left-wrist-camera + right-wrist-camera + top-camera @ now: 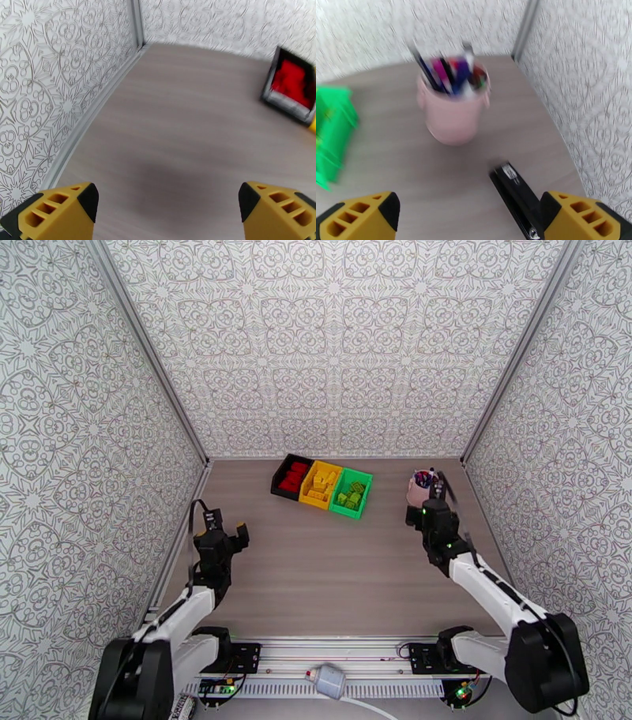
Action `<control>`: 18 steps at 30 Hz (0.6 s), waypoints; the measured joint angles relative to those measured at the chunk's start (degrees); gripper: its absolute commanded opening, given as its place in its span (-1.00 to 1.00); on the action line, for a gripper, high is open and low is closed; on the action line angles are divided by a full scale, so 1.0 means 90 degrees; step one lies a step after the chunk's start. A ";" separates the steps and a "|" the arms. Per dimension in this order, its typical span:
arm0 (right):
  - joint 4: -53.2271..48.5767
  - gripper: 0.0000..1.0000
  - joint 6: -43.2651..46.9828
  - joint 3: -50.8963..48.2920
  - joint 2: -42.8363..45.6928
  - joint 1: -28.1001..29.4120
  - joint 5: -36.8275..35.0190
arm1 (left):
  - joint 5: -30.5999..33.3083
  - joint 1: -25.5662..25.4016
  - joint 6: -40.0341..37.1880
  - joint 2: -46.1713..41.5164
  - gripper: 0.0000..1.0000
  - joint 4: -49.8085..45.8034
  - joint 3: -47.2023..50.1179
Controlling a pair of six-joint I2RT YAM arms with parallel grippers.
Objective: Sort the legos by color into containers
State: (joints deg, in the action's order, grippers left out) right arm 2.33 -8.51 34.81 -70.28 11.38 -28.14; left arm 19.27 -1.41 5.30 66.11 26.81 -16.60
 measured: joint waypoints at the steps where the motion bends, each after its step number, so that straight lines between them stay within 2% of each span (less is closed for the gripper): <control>1: 0.0206 0.98 0.0056 -0.0131 -0.0102 -0.0061 0.0034 | 0.0000 0.0019 -0.0049 0.0216 0.99 0.0282 0.0000; 12: 0.2919 0.98 0.0624 -0.0818 -0.1090 -0.0304 0.0444 | -0.0449 0.0265 -0.0311 0.2402 0.99 0.3451 0.0163; 18: 0.3791 0.98 0.0780 -0.0857 -0.1579 -0.0493 0.0877 | -0.0743 0.0372 -0.0321 0.2514 0.99 0.4119 0.0398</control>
State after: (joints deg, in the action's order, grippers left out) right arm 36.45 -1.50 27.09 -84.49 6.94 -20.25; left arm 12.58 1.93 2.42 88.73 63.88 -13.02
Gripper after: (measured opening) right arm 0.990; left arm 0.993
